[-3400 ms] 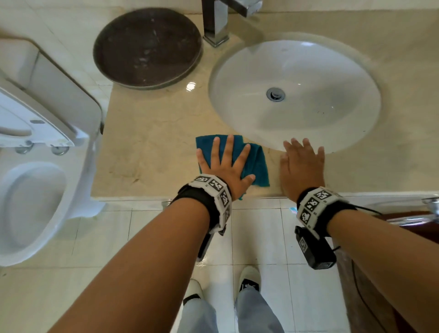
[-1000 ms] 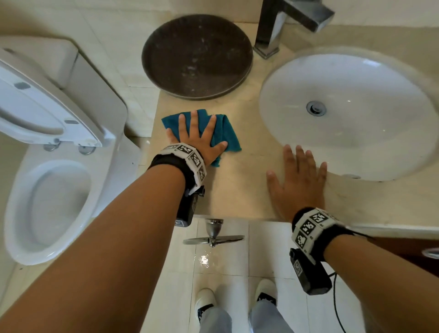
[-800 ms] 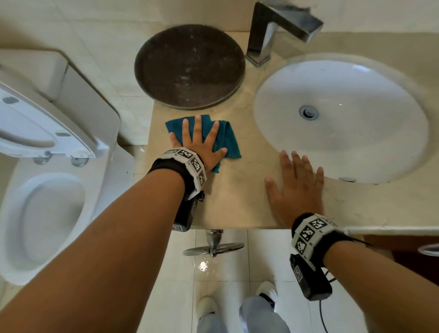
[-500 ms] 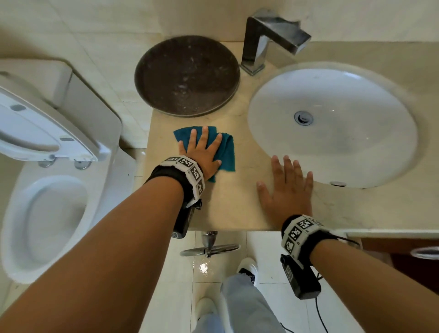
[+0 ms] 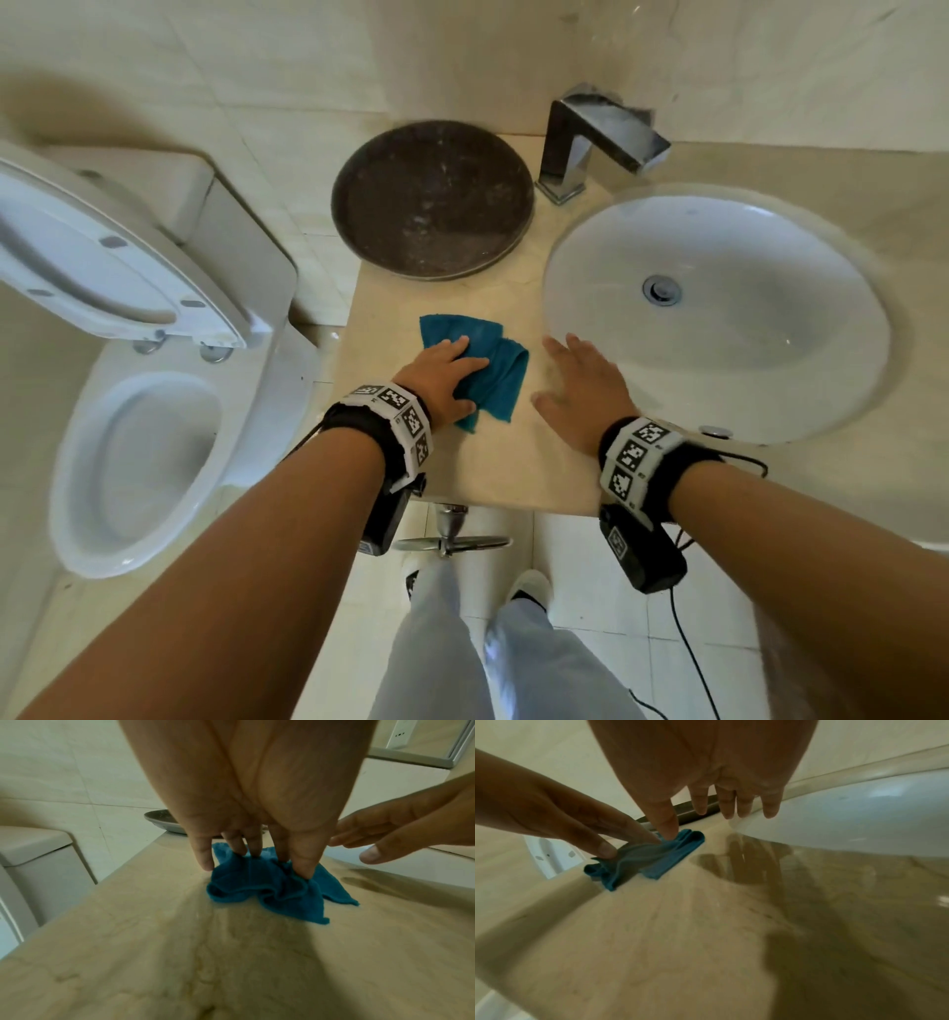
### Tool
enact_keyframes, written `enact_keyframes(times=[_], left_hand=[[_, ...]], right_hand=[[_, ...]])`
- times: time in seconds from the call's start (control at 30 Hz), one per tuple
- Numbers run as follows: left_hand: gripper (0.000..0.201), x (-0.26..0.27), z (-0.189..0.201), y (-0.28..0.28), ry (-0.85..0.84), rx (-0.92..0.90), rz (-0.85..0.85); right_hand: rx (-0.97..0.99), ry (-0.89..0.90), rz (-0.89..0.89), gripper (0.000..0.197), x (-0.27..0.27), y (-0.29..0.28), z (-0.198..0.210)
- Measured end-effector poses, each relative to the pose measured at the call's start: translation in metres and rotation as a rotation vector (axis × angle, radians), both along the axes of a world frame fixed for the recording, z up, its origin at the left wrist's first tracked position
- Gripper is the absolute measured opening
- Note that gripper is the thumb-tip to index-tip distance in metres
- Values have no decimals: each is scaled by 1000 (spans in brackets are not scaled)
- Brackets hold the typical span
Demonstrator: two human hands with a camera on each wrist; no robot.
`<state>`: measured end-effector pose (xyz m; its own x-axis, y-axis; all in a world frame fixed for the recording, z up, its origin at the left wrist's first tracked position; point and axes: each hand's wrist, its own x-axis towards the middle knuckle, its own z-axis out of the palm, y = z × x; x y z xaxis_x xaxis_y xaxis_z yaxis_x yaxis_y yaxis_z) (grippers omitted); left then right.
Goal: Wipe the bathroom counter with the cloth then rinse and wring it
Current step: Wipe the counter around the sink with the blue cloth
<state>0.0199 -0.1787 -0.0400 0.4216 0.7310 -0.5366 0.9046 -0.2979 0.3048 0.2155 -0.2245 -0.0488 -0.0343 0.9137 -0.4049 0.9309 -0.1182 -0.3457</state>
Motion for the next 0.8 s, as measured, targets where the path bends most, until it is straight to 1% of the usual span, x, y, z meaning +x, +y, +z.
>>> enact_keyframes(times=[0.13,0.27,0.4,0.53,0.63,0.7,0.73,0.8], left_hand=[[54,-10,7,4,-10,1,40],[46,-26,21,20,1,110,58],[47,-43,29,38,-39,245,121],[52,-60,26,54,-98,289,213],[58,-72,18,67,-27,308,153],[58,-76,15,74,-23,306,157],[57,-79,14,79,-43,296,189],[55,-83,13,90,-110,268,311]], right_hand=[[22,77,76,66,-18,9,15],[15,42,133,67,-34,18,22],[11,22,141,65,-49,34,25],[-1,-8,165,64,-64,44,22],[-28,-106,273,70,-73,47,16],[-35,-178,348,72,-77,46,12],[-25,-196,354,69,-79,47,10],[6,-191,311,62,-80,51,8]])
